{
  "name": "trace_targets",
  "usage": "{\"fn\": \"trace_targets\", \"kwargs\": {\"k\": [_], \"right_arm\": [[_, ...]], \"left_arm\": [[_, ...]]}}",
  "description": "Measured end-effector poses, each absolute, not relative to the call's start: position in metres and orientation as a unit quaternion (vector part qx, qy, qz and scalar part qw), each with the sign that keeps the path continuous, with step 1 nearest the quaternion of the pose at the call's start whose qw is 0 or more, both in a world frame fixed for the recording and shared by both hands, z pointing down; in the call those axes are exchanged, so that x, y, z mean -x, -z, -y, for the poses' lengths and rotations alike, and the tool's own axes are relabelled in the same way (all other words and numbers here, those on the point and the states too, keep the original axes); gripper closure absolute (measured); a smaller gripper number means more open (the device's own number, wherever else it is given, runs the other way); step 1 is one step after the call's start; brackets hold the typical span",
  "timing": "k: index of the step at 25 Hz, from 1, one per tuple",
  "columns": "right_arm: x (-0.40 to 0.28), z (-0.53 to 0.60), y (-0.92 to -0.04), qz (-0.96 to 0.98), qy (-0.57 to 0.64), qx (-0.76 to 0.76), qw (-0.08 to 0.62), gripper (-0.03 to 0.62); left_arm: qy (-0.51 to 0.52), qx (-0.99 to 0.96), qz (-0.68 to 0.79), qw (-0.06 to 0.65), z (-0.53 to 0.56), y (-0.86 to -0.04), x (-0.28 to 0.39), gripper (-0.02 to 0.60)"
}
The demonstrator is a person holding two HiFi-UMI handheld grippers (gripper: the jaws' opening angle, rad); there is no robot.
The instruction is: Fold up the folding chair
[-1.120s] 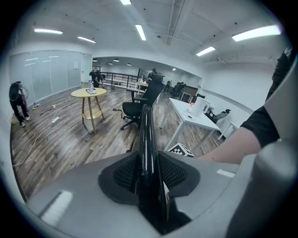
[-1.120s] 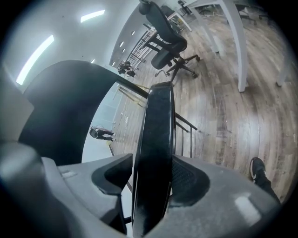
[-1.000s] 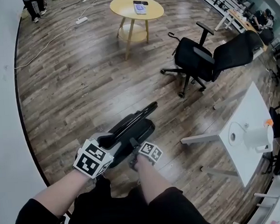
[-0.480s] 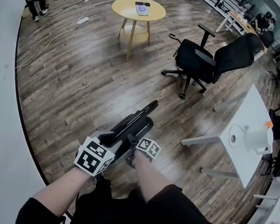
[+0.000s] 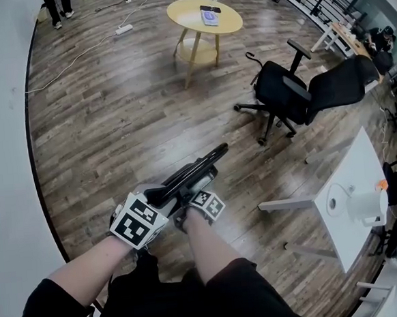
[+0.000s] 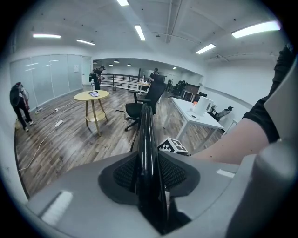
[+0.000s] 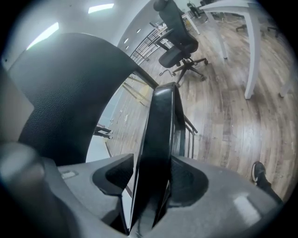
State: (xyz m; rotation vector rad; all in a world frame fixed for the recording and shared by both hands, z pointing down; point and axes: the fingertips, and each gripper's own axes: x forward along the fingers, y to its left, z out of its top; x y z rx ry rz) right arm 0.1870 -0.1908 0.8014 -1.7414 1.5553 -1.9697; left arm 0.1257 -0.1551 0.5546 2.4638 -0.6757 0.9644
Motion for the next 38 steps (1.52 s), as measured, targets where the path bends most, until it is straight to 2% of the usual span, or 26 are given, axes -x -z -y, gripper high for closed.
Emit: {"fn": "trace_targets", "kwargs": {"k": [3,8,15,24,30,34,38], "right_arm": [[-0.183,0.199,-0.799,-0.509,0.643,0.57,0.043,0.382],[-0.176,0.21,-0.797,-0.508,0.639,0.576,0.036,0.382],[-0.171,0.22,-0.797,-0.491,0.642,0.589,0.015,0.372],[-0.165,0.234,-0.796,-0.524,0.621,0.582,-0.024,0.373],[-0.157,0.231,-0.791,-0.55,0.626,0.551,-0.032,0.37],[-0.167,0.22,-0.792,-0.601,0.592,0.53,-0.09,0.351],[-0.208,0.209,-0.751,-0.696,0.449,0.522,-0.202,0.345]], "left_arm": [[-0.34,-0.884,0.241,0.211,0.157,-0.553,-0.126,0.463],[-0.355,-0.881,0.254,0.181,0.167,-0.555,-0.12,0.463],[-0.346,-0.877,0.257,0.211,0.169,-0.554,-0.119,0.463],[-0.376,-0.875,0.267,0.146,0.189,-0.561,-0.106,0.466],[-0.395,-0.876,0.249,0.123,0.188,-0.571,-0.103,0.497],[-0.392,-0.877,0.242,0.134,0.189,-0.571,-0.103,0.502],[-0.392,-0.878,0.236,0.142,0.187,-0.572,-0.104,0.502]]}}
